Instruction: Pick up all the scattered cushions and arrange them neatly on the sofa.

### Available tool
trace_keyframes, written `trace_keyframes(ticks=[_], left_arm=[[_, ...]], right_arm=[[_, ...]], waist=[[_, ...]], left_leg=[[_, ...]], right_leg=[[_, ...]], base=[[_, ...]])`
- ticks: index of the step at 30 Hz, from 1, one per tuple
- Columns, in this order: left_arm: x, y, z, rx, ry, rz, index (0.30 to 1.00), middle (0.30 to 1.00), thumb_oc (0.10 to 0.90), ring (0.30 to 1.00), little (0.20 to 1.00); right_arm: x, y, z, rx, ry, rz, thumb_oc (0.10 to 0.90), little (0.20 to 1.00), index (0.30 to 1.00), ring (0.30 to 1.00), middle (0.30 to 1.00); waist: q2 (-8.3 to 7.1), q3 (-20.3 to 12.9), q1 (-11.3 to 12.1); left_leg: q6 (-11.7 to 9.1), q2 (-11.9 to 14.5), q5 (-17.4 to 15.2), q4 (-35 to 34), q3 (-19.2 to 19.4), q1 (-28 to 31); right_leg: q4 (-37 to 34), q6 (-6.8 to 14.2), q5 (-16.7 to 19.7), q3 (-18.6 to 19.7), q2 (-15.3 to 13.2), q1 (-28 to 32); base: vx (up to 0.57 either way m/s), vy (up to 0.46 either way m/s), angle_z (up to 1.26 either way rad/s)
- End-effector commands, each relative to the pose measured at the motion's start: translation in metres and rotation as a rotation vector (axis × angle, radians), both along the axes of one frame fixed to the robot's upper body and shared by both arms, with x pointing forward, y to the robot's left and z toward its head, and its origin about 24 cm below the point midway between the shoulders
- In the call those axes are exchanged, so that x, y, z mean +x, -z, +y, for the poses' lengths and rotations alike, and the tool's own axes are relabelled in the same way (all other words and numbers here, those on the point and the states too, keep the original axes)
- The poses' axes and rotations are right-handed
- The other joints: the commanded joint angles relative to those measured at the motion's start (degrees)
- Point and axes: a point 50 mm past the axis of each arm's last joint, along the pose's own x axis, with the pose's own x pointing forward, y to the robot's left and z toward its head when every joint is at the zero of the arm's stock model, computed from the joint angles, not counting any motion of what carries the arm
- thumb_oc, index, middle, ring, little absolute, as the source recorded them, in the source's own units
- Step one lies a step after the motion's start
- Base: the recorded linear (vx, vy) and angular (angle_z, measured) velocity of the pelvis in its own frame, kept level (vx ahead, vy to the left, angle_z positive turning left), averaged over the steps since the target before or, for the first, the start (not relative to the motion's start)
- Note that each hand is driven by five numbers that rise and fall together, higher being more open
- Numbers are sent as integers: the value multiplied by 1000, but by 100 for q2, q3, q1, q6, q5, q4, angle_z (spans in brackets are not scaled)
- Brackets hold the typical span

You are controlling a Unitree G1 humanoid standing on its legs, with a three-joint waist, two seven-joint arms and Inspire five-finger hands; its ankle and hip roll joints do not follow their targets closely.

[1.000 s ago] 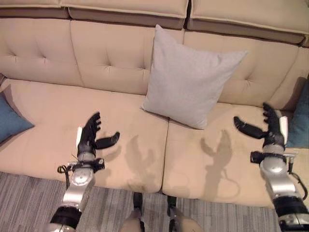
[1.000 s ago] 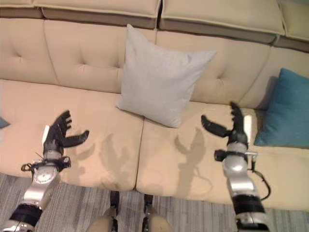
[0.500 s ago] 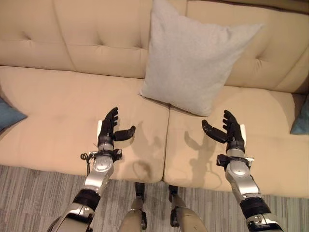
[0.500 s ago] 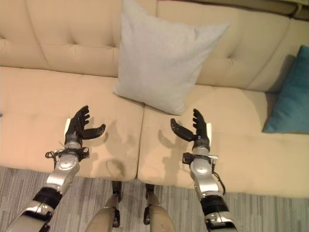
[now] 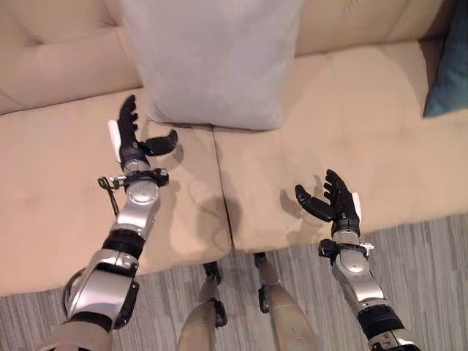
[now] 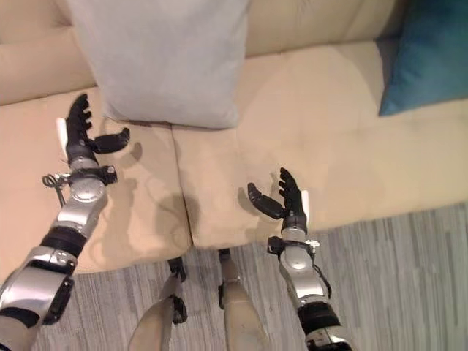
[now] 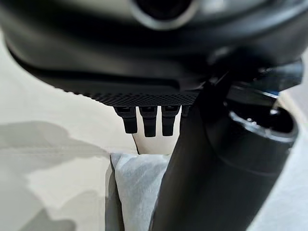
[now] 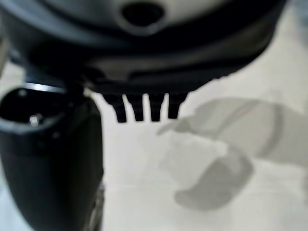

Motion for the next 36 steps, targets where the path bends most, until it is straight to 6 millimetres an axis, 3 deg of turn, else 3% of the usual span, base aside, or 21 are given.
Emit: trace_keyframes(ticks=[1, 7, 13, 14, 15, 16, 30, 36], left_arm=[[-1, -43, 15, 58, -89, -167, 900, 900, 800, 900, 900], [4, -74, 18, 9, -77, -243, 900, 900, 800, 900, 900], [5, -89, 16, 46, -44, -270, 900, 900, 800, 900, 900], [5, -95, 15, 63, -34, -281, 644, 644, 629, 644, 644], [5, -96, 15, 63, -34, -282, 566, 566, 577, 566, 566], [5, -102, 12, 68, -22, -300, 300, 300, 400, 300, 300], [-6, -128, 8, 17, 54, -451, 300, 300, 400, 300, 300], [-8, -122, 0, -30, 95, -481, 300, 300, 400, 300, 300]], right_arm=[[-1, -46, -1, 28, -49, -268, 800, 900, 900, 900, 900], [-2, -55, -6, -35, -62, -295, 800, 900, 900, 900, 900], [-1, -57, -7, -50, -75, -302, 800, 900, 900, 900, 900], [-1, -58, -8, -56, -80, -304, 800, 900, 900, 900, 900], [-1, -58, -8, -56, -80, -304, 800, 900, 900, 900, 900], [-2, -59, -9, -56, -85, -310, 800, 900, 900, 900, 900], [-3, -65, -23, -48, -45, -332, 800, 900, 900, 900, 900], [-3, -64, -24, -41, -37, -329, 800, 900, 900, 900, 900]], waist=[[-172, -296, 10], [-163, -289, -142], [-148, -348, -168], [-135, -381, -179], [-135, -385, -177], [-129, -422, -179], [-78, -587, -125], [-89, -579, -83]], left_leg=[[-336, 59, -332, 10, -179, 109], [-327, 3, -369, 10, -172, -56], [-323, -30, -398, 10, -193, -128], [-327, -31, -407, 10, -198, -151], [-327, -31, -406, 10, -198, -157], [-329, -34, -418, 10, -211, -172], [-349, -50, -447, 10, -306, -167], [-366, -30, -448, 10, -326, -136]], right_leg=[[97, 710, -228, -368, -446, 36], [57, 769, -178, -370, -467, -157], [42, 787, -164, -371, -462, -239], [34, 793, -162, -377, -463, -268], [35, 793, -162, -378, -463, -274], [30, 796, -168, -377, -464, -287], [22, 809, -189, -425, -459, -260], [22, 809, -194, -457, -454, -220]], base=[[17, -2, -7], [21, 9, -6], [5, 3, -1], [0, 0, 0], [0, 0, 0], [0, 0, 0], [0, -2, 0], [-3, -17, 4]])
